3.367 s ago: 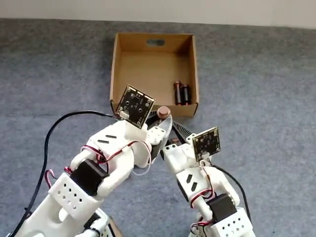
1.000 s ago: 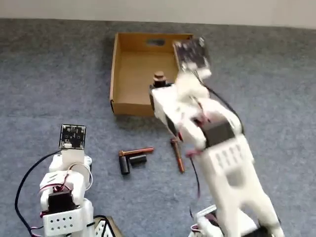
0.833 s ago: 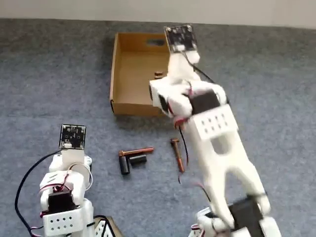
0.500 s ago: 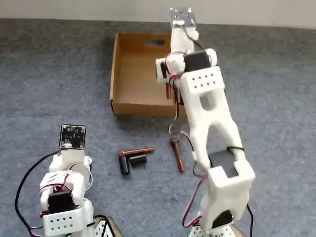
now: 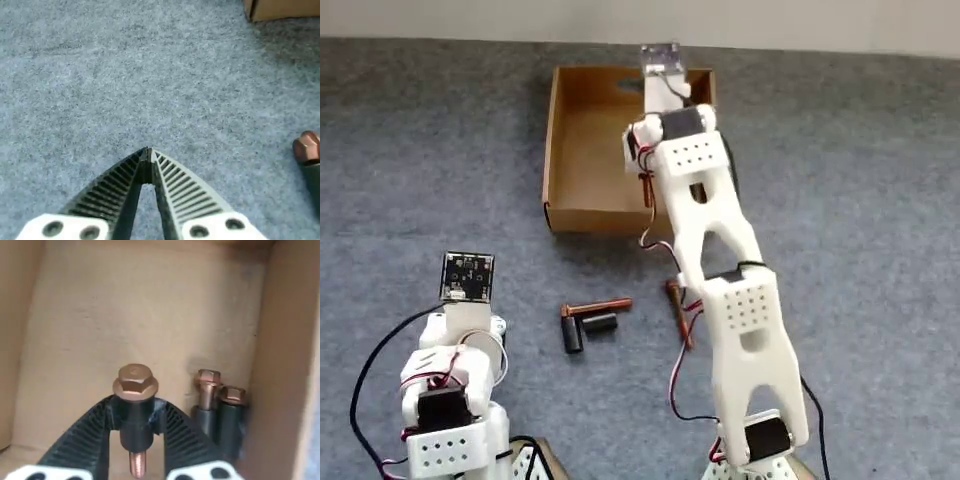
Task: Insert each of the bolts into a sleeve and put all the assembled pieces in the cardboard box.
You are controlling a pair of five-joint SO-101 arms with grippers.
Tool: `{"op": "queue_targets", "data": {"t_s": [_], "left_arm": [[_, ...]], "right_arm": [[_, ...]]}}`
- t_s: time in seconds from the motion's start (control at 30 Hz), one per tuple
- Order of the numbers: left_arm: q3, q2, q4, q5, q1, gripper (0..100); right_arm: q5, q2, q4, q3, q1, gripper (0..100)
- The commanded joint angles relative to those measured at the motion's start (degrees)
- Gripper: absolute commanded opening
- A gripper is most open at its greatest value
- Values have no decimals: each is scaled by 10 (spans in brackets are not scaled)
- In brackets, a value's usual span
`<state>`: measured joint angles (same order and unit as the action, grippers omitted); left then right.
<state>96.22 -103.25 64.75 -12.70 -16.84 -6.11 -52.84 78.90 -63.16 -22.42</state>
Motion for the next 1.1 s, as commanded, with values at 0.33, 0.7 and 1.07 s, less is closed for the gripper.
{"op": "queue_targets", "data": {"t_s": [0.33,0.7,1.07], "left_arm": [[10,-3,-10,-6,12,13],[10,-3,-10,-6,12,12],[10,-3,-10,-6,12,12]], "right_arm": [[-7,-84,59,-118,4,7],[-7,-117,57,-118,6,9],[-90,-137,62,-153,25,156]]}}
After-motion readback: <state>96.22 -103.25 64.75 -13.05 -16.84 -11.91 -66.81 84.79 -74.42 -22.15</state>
